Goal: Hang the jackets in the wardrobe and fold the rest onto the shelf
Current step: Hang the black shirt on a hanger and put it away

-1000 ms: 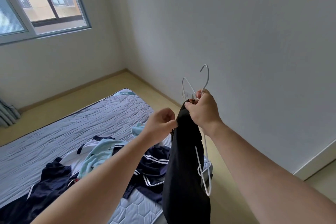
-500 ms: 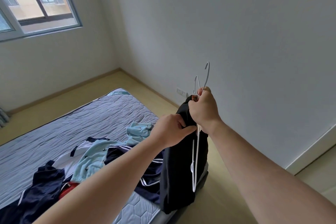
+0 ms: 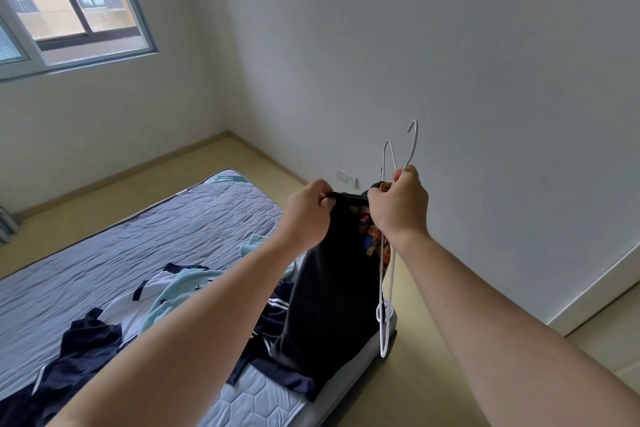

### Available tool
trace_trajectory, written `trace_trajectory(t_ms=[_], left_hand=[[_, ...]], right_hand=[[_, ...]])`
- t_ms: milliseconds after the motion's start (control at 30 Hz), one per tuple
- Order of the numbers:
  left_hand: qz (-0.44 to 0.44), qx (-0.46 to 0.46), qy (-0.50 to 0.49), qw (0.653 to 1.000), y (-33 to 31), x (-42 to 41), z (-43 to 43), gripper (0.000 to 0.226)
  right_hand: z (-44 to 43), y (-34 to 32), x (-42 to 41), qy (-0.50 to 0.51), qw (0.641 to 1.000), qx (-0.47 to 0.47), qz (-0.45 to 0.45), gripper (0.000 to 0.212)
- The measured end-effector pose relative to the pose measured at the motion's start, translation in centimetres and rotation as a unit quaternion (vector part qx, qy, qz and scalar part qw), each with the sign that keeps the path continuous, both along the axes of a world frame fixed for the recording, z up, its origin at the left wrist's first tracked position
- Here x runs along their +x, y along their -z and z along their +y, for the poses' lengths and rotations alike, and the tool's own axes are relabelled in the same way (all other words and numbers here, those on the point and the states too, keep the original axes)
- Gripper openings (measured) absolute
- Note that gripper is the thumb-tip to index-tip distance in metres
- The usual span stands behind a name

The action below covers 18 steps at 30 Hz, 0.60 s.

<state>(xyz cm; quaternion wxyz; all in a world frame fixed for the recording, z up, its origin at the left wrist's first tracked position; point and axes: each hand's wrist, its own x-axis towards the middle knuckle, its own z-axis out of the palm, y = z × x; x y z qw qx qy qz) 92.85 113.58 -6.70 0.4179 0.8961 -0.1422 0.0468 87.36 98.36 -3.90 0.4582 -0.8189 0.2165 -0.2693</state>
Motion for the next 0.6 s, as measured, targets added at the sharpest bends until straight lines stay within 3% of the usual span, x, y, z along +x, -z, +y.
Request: trace_trajectory(t_ms=[67,233,267,400,533,600], left_hand=[[-0.026,0.007,0.004,1.000,-0.5,0.1,-0.2,0.012],[0.041,-0.005,0.052,0.998,-0.5,0.2,-0.4,0.011],[0.039,0.010,0.063,0.997,-0.6,0.1,-0.1,0.009],[-0.054,0.177,0.111,0.977,0.8,0.3,1.0,0.039],[-0.078,0.139,0.028,0.987,3.3,0.9,2.5,0.031],[-0.065,0.174,0.004,0.983,5.1,1.0,3.5,0.021]], right_hand=[[-0.2,-0.4,0.2,0.002,1.000,-0.001,-0.007,0.021],[-0.6,-0.9,0.8,0.006,1.000,0.001,-0.026,0.022],[-0.7,-0.9,0.8,0.007,1.000,0.003,-0.029,0.022],[-0.5,-0.7,1.0,0.000,1.000,-0.004,-0.028,0.021],[-0.4,-0.6,1.2,0.002,1.000,0.002,-0.030,0.020],[-0.6,-0.6,1.2,0.006,0.999,0.008,-0.031,0.020]])
